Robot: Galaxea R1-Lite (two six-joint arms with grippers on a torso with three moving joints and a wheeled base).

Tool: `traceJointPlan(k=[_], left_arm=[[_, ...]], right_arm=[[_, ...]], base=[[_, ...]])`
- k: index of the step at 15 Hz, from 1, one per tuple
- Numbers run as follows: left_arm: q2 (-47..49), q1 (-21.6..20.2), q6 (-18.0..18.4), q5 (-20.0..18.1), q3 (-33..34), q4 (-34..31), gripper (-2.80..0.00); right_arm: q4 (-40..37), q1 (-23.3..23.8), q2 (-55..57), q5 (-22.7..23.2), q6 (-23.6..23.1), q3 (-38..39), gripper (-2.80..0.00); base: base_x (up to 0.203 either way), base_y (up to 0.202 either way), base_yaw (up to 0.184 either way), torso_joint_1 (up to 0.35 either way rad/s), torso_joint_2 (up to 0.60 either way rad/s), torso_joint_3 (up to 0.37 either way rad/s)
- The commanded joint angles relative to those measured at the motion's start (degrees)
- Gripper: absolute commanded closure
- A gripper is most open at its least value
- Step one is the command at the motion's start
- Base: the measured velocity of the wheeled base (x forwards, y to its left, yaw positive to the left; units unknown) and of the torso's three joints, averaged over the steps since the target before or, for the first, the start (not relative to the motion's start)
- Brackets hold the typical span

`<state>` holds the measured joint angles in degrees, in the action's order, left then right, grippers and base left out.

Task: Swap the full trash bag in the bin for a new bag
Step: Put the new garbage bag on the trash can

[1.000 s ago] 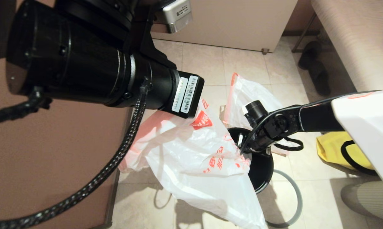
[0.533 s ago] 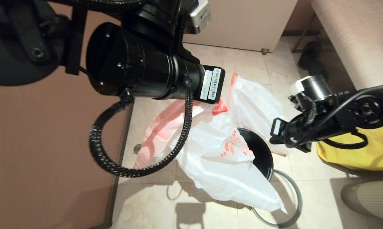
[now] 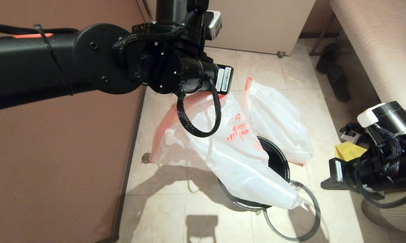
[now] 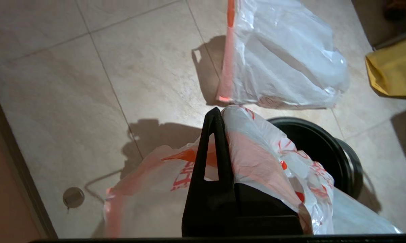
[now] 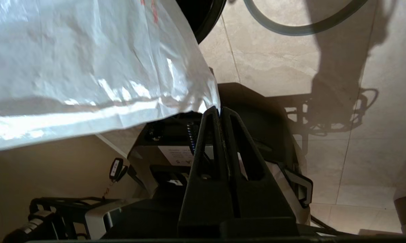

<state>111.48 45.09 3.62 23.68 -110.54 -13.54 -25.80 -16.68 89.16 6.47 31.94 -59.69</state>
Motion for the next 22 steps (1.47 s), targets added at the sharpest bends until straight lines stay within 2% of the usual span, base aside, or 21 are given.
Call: traceJointPlan(k=[1, 3, 6, 8, 13, 16, 19, 22], left_arm=[[3.1, -0.8, 1.5, 0.7, -0.3, 4.5, 0.00], [3.7, -0.6, 1.9, 2.1, -0.3, 5.8, 0.00], [3.8, -0.5, 1.8, 2.2, -0.3, 6.6, 0.00], [4.1, -0.7, 1.7, 2.2, -0.3, 6.8, 0.00], [4.6, -1.1, 1.8, 2.2, -0.3, 8.9, 0.00], [4.7, -1.5, 1.8, 2.0, -0.3, 9.4, 0.00], [5.7, -2.0, 1.9, 1.9, -0.4, 11.2, 0.00], [5.7, -2.5, 1.5, 1.5, -0.3, 11.2, 0.00]], right_arm=[[-0.1, -1.3, -1.8, 0.2, 0.2, 1.6, 0.00], [1.1, -3.5, -2.4, 0.7, 0.3, 2.6, 0.00], [10.1, -6.4, -2.1, 1.3, 2.0, 5.6, 0.00], [11.8, -9.7, -1.2, 1.1, 4.3, 7.4, 0.00], [13.7, -14.8, 2.2, 0.6, 6.2, 8.2, 0.00], [15.9, -16.5, 6.6, -1.8, 6.3, 8.1, 0.00], [20.2, -17.3, 12.3, -2.1, 6.4, 7.6, 0.00], [26.0, -17.1, 19.3, -2.7, 6.4, 2.2, 0.00]], base=[[0.000, 0.000, 0.000, 0.000, 0.00, 0.000], [0.000, 0.000, 0.000, 0.000, 0.00, 0.000], [0.000, 0.000, 0.000, 0.000, 0.00, 0.000], [0.000, 0.000, 0.000, 0.000, 0.00, 0.000], [0.000, 0.000, 0.000, 0.000, 0.00, 0.000], [0.000, 0.000, 0.000, 0.000, 0.00, 0.000], [0.000, 0.000, 0.000, 0.000, 0.00, 0.000], [0.000, 0.000, 0.000, 0.000, 0.00, 0.000]])
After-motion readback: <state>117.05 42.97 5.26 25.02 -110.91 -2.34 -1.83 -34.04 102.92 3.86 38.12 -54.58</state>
